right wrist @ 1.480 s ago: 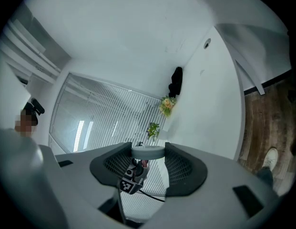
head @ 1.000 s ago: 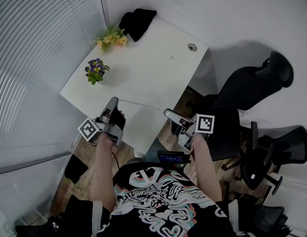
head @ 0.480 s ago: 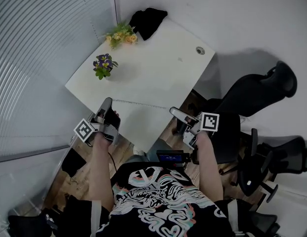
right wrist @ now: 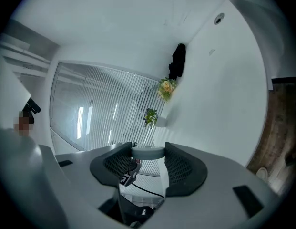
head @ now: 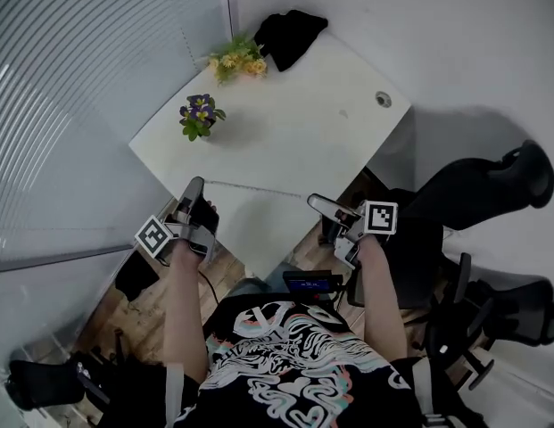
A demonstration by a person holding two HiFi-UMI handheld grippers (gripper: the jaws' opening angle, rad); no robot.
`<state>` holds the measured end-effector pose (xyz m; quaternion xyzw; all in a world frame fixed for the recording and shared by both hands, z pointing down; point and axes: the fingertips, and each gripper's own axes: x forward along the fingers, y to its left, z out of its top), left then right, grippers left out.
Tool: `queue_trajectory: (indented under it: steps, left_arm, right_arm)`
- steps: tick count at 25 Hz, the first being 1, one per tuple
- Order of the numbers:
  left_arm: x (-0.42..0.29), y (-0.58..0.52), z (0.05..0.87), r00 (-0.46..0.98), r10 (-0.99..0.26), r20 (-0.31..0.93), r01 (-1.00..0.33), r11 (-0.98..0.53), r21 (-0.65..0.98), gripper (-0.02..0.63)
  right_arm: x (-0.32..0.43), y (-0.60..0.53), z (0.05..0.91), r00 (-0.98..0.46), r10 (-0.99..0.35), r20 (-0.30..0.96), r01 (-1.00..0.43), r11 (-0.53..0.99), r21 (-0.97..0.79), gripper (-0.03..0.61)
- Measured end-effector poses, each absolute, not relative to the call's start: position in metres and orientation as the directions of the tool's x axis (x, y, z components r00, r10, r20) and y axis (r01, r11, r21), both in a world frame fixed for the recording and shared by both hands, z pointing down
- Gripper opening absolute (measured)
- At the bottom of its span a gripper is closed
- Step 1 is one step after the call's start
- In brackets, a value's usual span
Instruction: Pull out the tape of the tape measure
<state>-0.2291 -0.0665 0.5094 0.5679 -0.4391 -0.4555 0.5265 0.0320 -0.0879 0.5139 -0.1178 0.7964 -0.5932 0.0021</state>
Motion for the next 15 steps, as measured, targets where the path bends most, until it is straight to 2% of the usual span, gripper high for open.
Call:
queue_trajectory:
  steps: [15]
  left_arm:
    - [-0.248, -0.050, 0.509, 0.086, -0.996, -0.015, -0.067, -0.021, 0.998, 0.003]
  right_arm:
    - [0.025, -0.104, 0.518, -0.988, -0.053, 0.144, -0.153, 0.287, -0.946, 0.219]
